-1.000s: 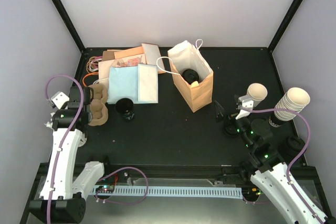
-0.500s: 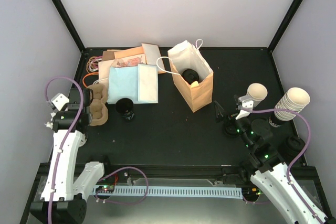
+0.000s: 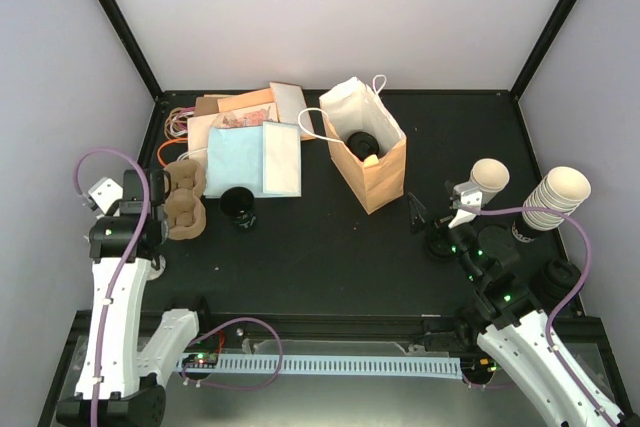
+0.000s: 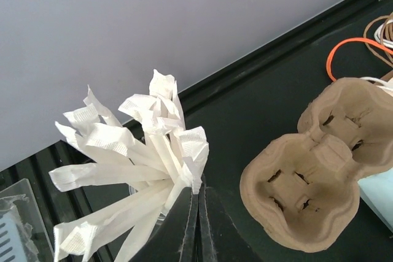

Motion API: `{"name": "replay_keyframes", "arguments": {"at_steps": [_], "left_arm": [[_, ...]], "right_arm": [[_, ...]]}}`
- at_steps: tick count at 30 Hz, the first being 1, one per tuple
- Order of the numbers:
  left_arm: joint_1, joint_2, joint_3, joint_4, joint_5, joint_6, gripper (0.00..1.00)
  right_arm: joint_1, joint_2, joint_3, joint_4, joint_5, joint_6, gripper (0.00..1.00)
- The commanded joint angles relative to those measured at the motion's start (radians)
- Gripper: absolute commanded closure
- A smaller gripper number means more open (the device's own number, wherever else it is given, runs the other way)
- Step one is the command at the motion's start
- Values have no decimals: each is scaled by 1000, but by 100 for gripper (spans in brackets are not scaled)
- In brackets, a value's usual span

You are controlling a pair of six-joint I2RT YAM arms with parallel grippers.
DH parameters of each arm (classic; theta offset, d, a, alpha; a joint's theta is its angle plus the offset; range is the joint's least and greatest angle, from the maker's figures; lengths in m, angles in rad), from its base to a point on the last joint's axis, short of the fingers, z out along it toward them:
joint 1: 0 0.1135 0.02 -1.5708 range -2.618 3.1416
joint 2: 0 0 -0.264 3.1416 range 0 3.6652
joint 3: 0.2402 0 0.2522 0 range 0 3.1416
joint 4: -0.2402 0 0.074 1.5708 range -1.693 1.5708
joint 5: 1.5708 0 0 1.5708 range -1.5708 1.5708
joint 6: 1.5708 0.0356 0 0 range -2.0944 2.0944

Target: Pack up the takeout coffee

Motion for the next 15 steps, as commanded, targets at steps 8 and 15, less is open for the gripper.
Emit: {"name": "replay_keyframes", "arguments": {"at_steps": [8,15], "left_arm": [[2,12,181,-124,-26,66,98],[-3,-99,172,4,54,265,98]], "right_arm": [[-3,3,-7,50,-24,14,0],[-3,16,1,44,-39,14,0]]}}
